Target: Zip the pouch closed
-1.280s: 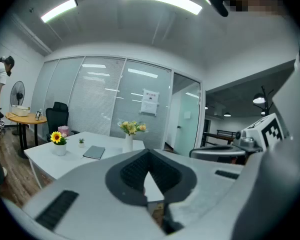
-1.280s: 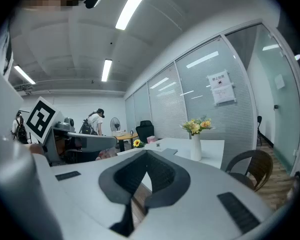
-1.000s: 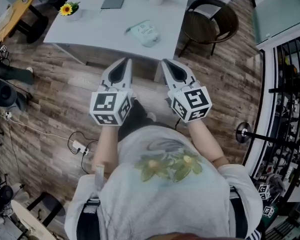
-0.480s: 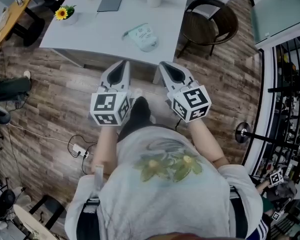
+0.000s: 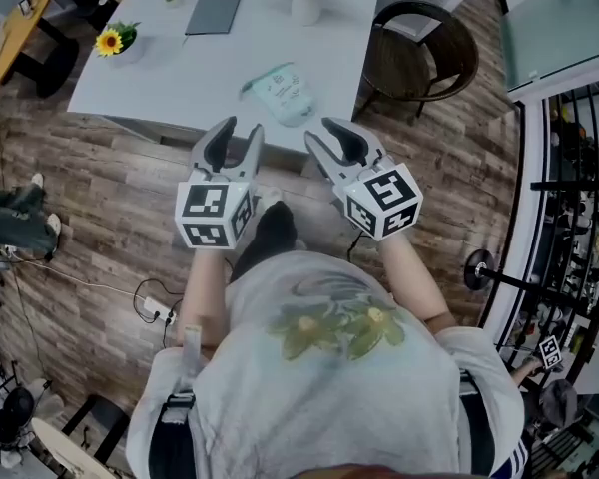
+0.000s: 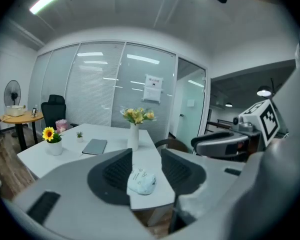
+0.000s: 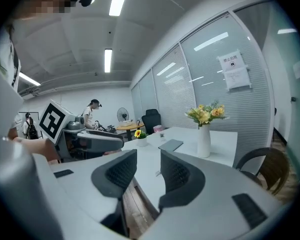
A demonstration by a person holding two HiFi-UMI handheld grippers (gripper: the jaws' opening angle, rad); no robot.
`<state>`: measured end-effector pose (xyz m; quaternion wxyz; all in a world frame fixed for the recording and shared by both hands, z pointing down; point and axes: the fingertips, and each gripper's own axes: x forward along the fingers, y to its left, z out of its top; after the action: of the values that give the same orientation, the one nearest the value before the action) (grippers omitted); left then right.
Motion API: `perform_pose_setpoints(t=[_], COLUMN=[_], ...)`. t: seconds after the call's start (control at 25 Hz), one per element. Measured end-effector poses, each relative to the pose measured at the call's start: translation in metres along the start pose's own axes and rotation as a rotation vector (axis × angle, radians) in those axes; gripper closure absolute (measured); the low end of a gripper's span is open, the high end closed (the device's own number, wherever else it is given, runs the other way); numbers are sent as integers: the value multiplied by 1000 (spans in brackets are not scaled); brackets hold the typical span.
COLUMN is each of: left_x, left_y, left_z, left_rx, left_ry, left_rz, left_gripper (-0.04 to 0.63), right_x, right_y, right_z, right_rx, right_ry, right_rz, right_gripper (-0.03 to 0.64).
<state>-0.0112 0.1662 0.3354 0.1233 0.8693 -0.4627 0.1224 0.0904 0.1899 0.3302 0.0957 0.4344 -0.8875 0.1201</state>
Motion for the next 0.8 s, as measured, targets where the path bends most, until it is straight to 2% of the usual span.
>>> perform_pose_setpoints(t=[0.16,0.52,0.8], left_x=[20,51,75], left_y=[16,66,100], left_z=[-3,-10,-42], left_rx=[19,-11,-63], left_ry=[57,117,206], left_rz=[-7,40,47], left_gripper=[380,376,376], right_x=[19,61,101], right_y=[-23,-61,-70], right_z=[10,12,12], right_rx=[-20,-23,-47], right_ry=[10,71,111], right_rz=[-1,-18,-15], right_gripper=[457,456,456])
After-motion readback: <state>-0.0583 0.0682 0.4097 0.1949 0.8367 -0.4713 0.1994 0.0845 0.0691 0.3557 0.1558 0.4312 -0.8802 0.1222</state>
